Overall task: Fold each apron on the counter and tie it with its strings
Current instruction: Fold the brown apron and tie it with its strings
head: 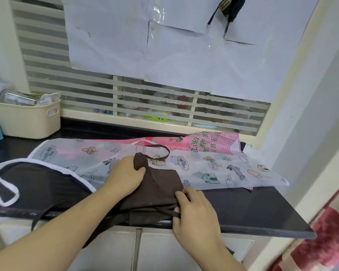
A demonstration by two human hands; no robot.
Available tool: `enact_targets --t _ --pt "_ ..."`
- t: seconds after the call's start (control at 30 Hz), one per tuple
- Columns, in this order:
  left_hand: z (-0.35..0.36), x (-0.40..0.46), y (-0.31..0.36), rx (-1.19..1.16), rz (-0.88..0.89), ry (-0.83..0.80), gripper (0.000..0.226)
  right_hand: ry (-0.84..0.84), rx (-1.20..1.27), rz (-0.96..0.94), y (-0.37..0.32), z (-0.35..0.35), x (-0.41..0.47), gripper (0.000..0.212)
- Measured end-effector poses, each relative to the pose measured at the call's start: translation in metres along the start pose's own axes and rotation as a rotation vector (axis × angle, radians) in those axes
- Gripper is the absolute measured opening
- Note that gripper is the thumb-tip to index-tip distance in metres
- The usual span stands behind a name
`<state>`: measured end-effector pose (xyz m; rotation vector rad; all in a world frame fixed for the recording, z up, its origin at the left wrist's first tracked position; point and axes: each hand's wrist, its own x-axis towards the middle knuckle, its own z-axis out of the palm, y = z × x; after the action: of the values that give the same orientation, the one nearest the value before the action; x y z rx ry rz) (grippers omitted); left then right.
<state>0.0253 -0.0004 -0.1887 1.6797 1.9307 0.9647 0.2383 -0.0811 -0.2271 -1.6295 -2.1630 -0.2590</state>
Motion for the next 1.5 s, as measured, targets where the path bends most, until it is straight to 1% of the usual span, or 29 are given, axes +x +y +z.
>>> enact_targets --t 0.07,0.13,0.2,0.23,0.27,0.37,0.4,0.47,0.6,0.67,0.73,0.8,0.83,0.9,0.93,0.97,1.03,1.1,1.17,1.23,1.27,1.3,1.33,1.37,1.4,1.43,1.47,1.5 --pt "-0.003 -0.002 0.005 -0.015 -0.023 0.006 0.012 0.013 0.028 0.042 0.002 0.001 0.003 0.029" --pt "-0.004 -0.004 0.008 -0.062 -0.090 -0.039 0.012 0.016 0.068 0.075 0.005 0.000 0.005 0.032" --pt "-0.003 -0.011 0.006 -0.071 -0.156 -0.117 0.013 -0.013 0.127 0.072 0.007 -0.002 0.006 0.051" --pt "0.000 -0.013 0.004 -0.057 -0.150 -0.140 0.013 -0.031 0.158 0.055 0.009 -0.005 0.007 0.061" --pt "0.002 -0.015 0.000 -0.049 -0.133 -0.145 0.012 -0.037 0.182 0.040 0.010 -0.008 0.006 0.064" --pt "0.006 -0.022 -0.004 -0.047 -0.091 -0.113 0.010 0.016 0.170 0.025 0.016 -0.007 0.001 0.049" --pt "0.006 -0.023 -0.004 -0.032 -0.081 -0.101 0.012 0.016 0.146 0.042 0.018 -0.006 -0.001 0.048" --pt "0.007 -0.026 -0.001 0.029 -0.059 -0.080 0.019 -0.021 0.109 0.055 0.023 -0.004 -0.005 0.050" --pt "0.010 -0.032 0.006 0.167 -0.022 -0.017 0.036 -0.054 0.064 0.009 0.030 -0.007 -0.011 0.051" --pt "0.011 -0.035 0.008 0.248 0.030 0.023 0.044 -0.094 0.035 -0.029 0.029 -0.015 -0.012 0.052" --pt "0.015 -0.035 0.005 0.391 0.080 0.042 0.057 -0.184 0.008 -0.074 0.026 -0.026 -0.012 0.062" --pt "0.020 -0.036 0.002 0.525 0.087 0.023 0.068 -0.284 0.128 -0.070 0.021 -0.037 -0.009 0.081" --pt "0.022 -0.036 0.000 0.564 0.079 -0.002 0.072 -0.292 0.221 -0.044 0.019 -0.040 -0.005 0.087" --pt "0.024 -0.034 -0.004 0.601 0.059 -0.062 0.079 -0.219 0.354 0.000 0.013 -0.041 0.007 0.084" --pt "0.025 -0.033 -0.004 0.611 0.054 -0.091 0.082 -0.178 0.362 -0.007 0.011 -0.038 0.013 0.078" --pt "0.024 -0.032 -0.003 0.622 0.050 -0.122 0.084 -0.179 0.337 -0.033 0.009 -0.032 0.018 0.072" --pt "0.022 -0.030 -0.003 0.635 0.046 -0.167 0.087 -0.271 0.232 -0.116 0.007 -0.014 0.022 0.066" --pt "0.018 -0.029 -0.002 0.649 0.045 -0.135 0.084 -0.375 0.147 -0.123 0.007 -0.001 0.019 0.069" --pt "0.015 -0.035 0.002 0.689 0.121 -0.017 0.069 -0.391 0.141 -0.103 0.009 0.006 0.019 0.074" --pt "0.017 -0.048 0.010 0.697 0.317 0.103 0.047 -0.391 0.137 -0.108 0.010 0.006 0.020 0.076" --pt "0.020 -0.054 0.013 0.672 0.422 0.151 0.040 -0.389 0.135 -0.108 0.010 0.007 0.020 0.077" --pt "0.024 -0.058 0.013 0.648 0.499 0.157 0.038 -0.391 0.137 -0.107 0.011 0.009 0.020 0.077" --pt "0.027 -0.062 0.012 0.634 0.496 0.073 0.041 -0.396 0.147 -0.103 0.011 0.010 0.021 0.075" --pt "0.028 -0.064 0.011 0.629 0.452 -0.030 0.053 -0.399 0.164 -0.097 0.011 0.009 0.022 0.073" --pt "0.030 -0.064 0.007 0.623 0.399 -0.127 0.070 -0.407 0.193 -0.087 0.012 0.008 0.022 0.068" --pt "0.031 -0.063 0.002 0.611 0.379 -0.171 0.083 -0.419 0.249 -0.065 0.013 0.007 0.024 0.065" --pt "0.032 -0.061 0.000 0.600 0.377 -0.180 0.089 -0.422 0.342 -0.010 0.016 0.003 0.026 0.065" --pt "0.032 -0.060 0.000 0.596 0.382 -0.182 0.089 -0.404 0.453 0.074 0.020 -0.001 0.027 0.066"
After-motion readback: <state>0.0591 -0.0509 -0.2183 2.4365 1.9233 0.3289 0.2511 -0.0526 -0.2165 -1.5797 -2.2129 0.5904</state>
